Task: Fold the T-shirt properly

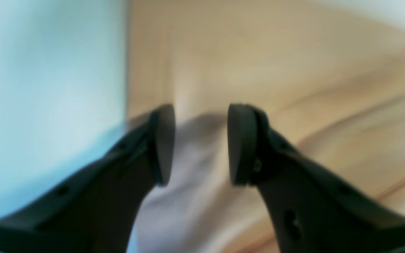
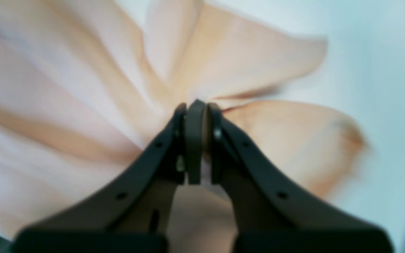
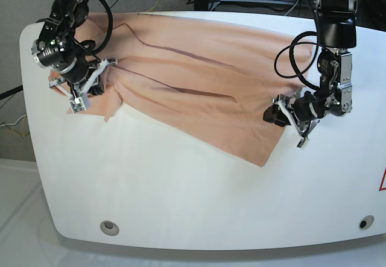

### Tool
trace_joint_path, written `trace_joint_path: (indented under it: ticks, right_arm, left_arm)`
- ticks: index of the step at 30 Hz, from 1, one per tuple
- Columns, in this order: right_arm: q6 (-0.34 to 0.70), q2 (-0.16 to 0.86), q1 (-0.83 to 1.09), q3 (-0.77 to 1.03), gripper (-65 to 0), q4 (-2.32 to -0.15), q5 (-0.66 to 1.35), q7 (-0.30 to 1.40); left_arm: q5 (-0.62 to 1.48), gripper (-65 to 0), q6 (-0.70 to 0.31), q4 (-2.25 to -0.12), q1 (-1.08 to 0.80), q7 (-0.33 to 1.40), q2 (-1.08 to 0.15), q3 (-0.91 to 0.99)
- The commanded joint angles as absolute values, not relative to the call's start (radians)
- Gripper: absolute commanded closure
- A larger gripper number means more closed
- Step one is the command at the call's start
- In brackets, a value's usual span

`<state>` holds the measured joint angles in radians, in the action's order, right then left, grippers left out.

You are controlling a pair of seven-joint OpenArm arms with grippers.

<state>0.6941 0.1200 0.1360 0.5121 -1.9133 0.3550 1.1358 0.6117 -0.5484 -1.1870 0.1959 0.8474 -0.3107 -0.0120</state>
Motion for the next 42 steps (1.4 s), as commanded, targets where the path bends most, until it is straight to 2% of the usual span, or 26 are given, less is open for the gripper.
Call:
trace_joint_path:
  ticks: [1,20,27,31,37,42]
  right_arm:
    - [0.698,0.13,0.127,0.538,-2.0,-1.934,0.421,1.11]
    - [0.694,0.13,0.111,0.544,-2.0,-1.928,0.437,1.11]
    - [0.694,0.128,0.111,0.544,-2.0,-1.926,0.437,1.11]
    - [0.693,0.128,0.113,0.544,-2.0,-1.926,0.437,1.11]
    - [0.693,0.128,0.114,0.544,-2.0,-1.926,0.437,1.11]
    - [0.693,0.128,0.114,0.544,-2.0,-1.926,0.437,1.11]
  left_arm:
    - [0.59,-23.5,-0.552,-1.202,0.211,0.862,-0.32,-0.012]
    - [0.585,-23.7,-0.547,-1.322,0.202,0.855,-0.352,-0.007]
    - [0.585,-24.3,-0.549,-1.323,0.205,0.854,-0.367,0.048]
    - [0.584,-29.1,-0.547,-1.323,0.206,0.852,-0.367,0.053]
    - [0.556,-41.9,-0.547,-1.322,0.228,0.803,-0.369,0.054]
    - [0.496,-44.8,-0.553,-1.317,0.232,0.75,-0.366,0.054]
